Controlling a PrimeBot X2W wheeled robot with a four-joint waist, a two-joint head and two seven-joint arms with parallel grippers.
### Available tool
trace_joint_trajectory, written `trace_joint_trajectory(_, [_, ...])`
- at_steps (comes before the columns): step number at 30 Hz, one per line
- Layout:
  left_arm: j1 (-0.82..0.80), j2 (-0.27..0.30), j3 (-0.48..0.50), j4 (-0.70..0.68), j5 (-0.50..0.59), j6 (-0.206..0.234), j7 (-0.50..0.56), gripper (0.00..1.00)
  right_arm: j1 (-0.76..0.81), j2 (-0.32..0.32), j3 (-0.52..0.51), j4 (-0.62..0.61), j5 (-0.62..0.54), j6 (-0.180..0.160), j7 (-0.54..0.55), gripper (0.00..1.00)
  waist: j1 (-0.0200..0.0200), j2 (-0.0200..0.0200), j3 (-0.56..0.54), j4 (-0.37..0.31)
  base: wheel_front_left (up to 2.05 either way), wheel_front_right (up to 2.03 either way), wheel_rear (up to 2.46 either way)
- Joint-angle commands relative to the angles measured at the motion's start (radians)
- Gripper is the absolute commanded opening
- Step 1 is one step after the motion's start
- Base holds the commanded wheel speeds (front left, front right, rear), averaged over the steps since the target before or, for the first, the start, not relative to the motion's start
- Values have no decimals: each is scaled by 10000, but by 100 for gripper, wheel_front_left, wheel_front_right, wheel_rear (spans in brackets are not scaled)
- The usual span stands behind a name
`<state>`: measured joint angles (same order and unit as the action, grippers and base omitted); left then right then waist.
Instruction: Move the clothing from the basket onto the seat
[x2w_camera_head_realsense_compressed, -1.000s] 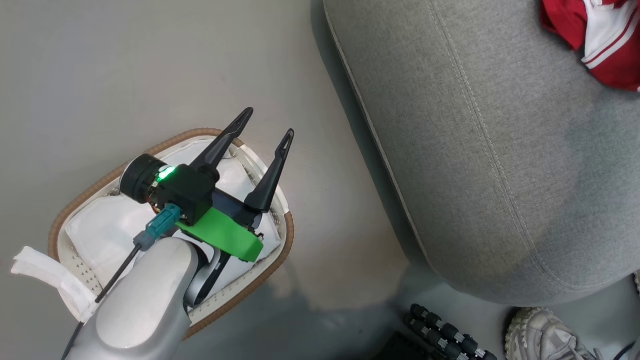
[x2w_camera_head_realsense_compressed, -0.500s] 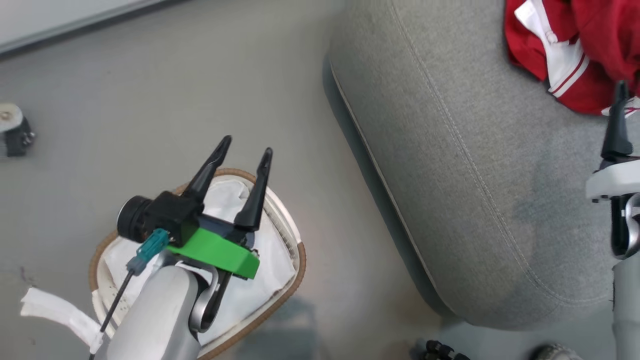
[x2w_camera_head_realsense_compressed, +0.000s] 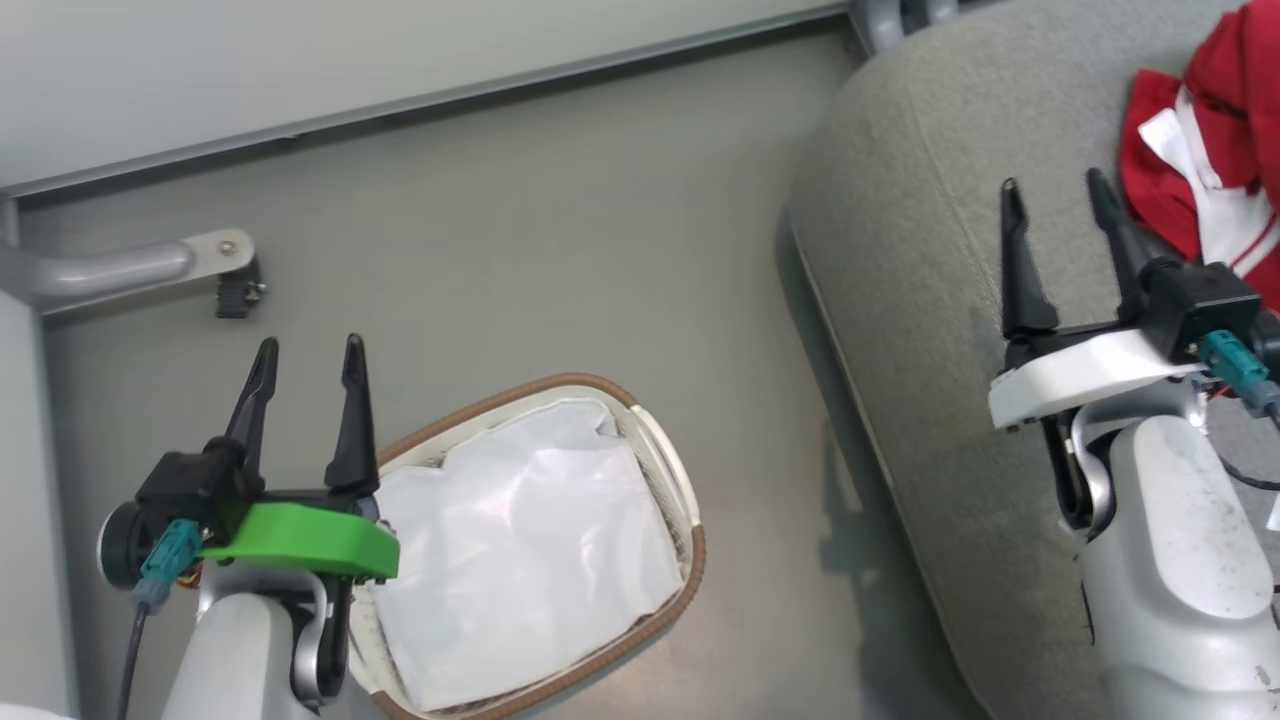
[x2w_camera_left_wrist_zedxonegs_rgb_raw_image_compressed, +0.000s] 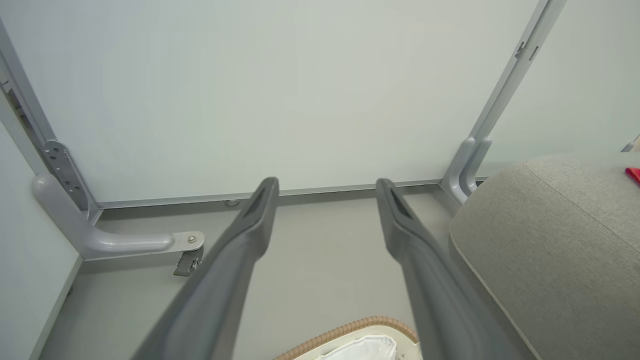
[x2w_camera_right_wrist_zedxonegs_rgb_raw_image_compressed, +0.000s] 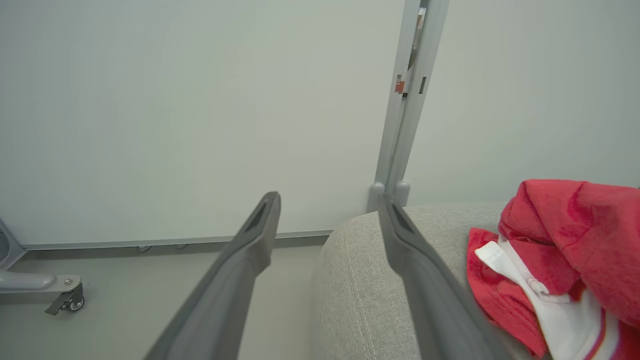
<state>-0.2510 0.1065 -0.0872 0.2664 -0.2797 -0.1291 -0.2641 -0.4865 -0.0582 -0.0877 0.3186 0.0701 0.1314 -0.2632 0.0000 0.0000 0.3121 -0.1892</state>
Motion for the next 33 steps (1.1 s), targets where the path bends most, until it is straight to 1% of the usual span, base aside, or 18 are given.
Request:
trace_joint_trajectory(1, [264, -53, 279, 71, 222, -15, -1, 100, 251, -14, 108, 109, 86, -14, -22, 100, 0, 0, -691, 768, 0, 0, 0])
trace_joint_trajectory(5, [584, -209, 911, 271, 403, -18, -1, 100, 508, 44, 293, 256, 347, -14, -22, 100, 0, 0, -936, 1104, 0, 0, 0])
trace_joint_trajectory(9, [907, -310, 1380, 452, 535, -19, -3, 100, 901, 40, 509, 375, 737, -14, -22, 100, 0, 0, -1222, 1290, 0, 0, 0])
trace_joint_trajectory(16, [1565, -441, 1639, 761, 651, -20, -1, 100, 1754, 46, 459, 604, 1007, -14, -22, 100, 0, 0, -1878, 1382, 0, 0, 0])
trace_joint_trajectory(20, [2049, -487, 1672, 937, 484, -21, -1, 100, 2356, 47, 351, 701, 1072, -14, -22, 100, 0, 0, -2319, 1413, 0, 0, 0])
trace_joint_trajectory(21, [1978, -510, 1636, 986, 470, 0, 1, 0, 2321, 100, 365, 736, 994, 0, 1, 0, 0, 0, -2032, 1319, 0, 0, 0])
trace_joint_trajectory(25, [2077, -596, 1599, 1354, 428, 0, 8, 0, 2632, 192, 367, 1110, 1004, 2, 38, 0, 0, 0, -2040, 1323, 0, 0, 0])
trace_joint_trajectory(33, [1967, -590, 1690, 1217, -1053, -2, 457, 0, 2692, 177, 228, 970, 2554, 1, 508, 0, 0, 0, -2107, 1358, 0, 0, 0])
